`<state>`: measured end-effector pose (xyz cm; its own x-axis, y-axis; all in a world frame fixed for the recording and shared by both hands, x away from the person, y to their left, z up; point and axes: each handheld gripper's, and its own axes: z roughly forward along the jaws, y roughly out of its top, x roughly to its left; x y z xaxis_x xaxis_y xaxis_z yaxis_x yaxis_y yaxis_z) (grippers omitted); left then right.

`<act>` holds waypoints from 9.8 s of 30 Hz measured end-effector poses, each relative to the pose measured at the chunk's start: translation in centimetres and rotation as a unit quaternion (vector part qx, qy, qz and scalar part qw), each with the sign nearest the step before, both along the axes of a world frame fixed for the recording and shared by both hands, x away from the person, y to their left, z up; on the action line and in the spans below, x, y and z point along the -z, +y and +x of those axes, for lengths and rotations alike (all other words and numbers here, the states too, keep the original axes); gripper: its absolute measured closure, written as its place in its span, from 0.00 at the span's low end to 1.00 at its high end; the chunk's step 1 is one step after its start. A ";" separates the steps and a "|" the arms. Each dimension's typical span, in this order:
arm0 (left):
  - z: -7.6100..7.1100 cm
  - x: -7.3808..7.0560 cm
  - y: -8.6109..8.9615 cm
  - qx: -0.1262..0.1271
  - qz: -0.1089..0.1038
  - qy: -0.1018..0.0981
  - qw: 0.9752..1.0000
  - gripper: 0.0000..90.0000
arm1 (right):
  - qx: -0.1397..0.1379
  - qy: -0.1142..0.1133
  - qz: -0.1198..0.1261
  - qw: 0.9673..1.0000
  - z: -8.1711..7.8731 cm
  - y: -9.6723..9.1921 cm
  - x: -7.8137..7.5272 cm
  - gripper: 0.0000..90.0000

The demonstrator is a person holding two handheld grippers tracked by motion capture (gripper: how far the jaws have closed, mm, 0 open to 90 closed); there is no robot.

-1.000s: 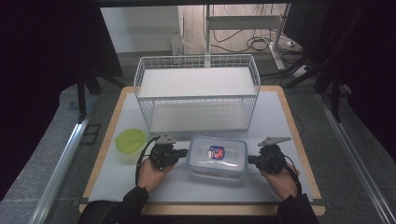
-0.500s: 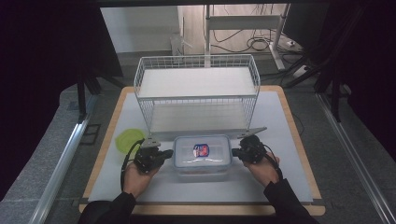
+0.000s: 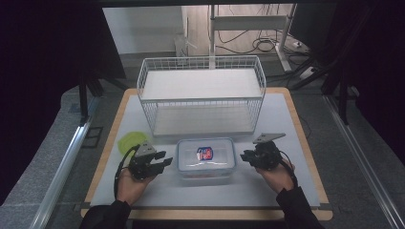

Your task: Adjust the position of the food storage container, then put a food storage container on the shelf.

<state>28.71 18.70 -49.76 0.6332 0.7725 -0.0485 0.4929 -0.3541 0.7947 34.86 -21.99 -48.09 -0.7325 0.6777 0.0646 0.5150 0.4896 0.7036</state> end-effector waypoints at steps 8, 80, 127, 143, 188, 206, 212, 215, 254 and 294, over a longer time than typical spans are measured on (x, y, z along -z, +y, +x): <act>-0.9 0.7 0.4 0.016 0.012 -0.019 1.000 0.23 | 0.002 -0.016 0.009 1.000 -1.3 -1.3 0.4 0.45; 1.4 0.7 -1.2 0.085 -0.151 0.151 0.973 0.45 | -0.033 0.133 0.131 0.982 -1.0 1.7 0.0 0.48; 4.5 -7.9 -0.9 0.058 -0.162 0.061 0.983 0.52 | -0.005 0.057 0.203 0.977 1.2 1.4 -7.5 0.59; 6.1 -12.4 0.6 0.046 -0.166 0.036 0.984 0.52 | -0.022 0.042 0.212 0.976 3.9 2.8 -11.8 0.59; 15.5 -19.0 2.0 0.030 -0.207 0.032 0.977 0.54 | 0.004 0.027 0.243 0.970 13.0 4.2 -19.0 0.58; 16.2 -18.0 2.0 0.027 -0.187 0.017 0.982 0.50 | 0.019 0.042 0.251 0.967 14.6 4.5 -17.9 0.56; 16.0 -17.9 1.2 0.018 -0.144 0.000 0.989 0.40 | 0.022 0.041 0.253 0.966 14.7 4.8 -17.4 0.51; 16.1 -17.9 1.3 0.018 -0.148 0.002 0.989 0.40 | 0.024 0.036 0.257 0.965 14.7 4.8 -17.1 0.50; 17.5 -17.1 1.1 0.009 -0.101 -0.011 0.995 0.09 | 0.042 0.015 0.248 0.968 14.8 4.7 -16.4 0.51; 15.7 -15.1 -1.7 0.007 -0.048 -0.046 0.998 0.88 | 0.013 -0.038 0.168 0.985 13.5 6.0 -14.1 1.00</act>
<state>44.40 16.97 -34.70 0.6490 0.7581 -0.0633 0.4114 -0.2797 0.8675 48.40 -16.01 -33.96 -0.7265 0.6464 0.2333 0.4638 0.2106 0.8606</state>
